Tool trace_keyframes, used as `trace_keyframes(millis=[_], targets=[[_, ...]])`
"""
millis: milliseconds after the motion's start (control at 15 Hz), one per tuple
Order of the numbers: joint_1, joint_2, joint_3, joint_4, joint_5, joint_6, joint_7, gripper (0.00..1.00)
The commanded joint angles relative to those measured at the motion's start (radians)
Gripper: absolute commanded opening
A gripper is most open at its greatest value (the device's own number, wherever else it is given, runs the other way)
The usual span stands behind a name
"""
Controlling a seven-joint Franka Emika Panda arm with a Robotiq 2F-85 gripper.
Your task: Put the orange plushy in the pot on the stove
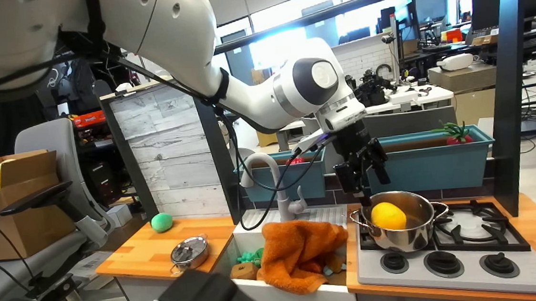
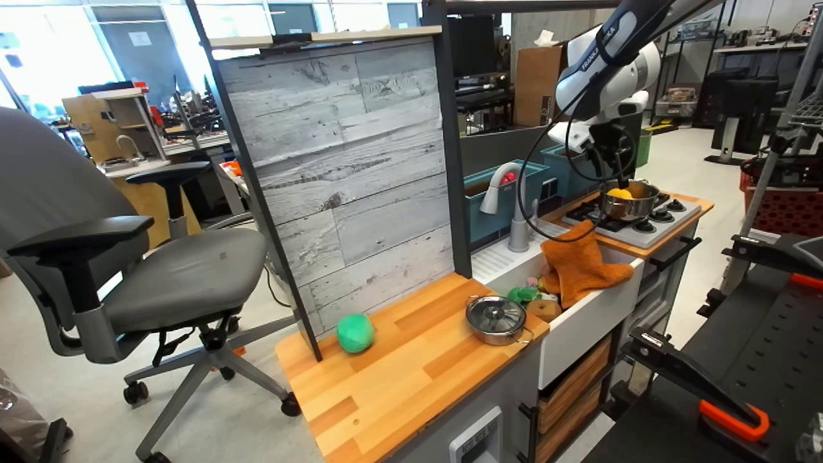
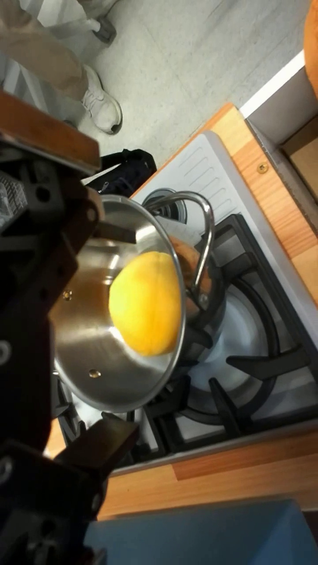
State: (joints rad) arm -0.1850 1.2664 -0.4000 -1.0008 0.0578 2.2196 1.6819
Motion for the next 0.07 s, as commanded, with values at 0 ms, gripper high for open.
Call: trace_keyframes(millis=[0], targets=[[0.000,0.000,0.000,0.000,0.001,0.000,0.000,1.00]])
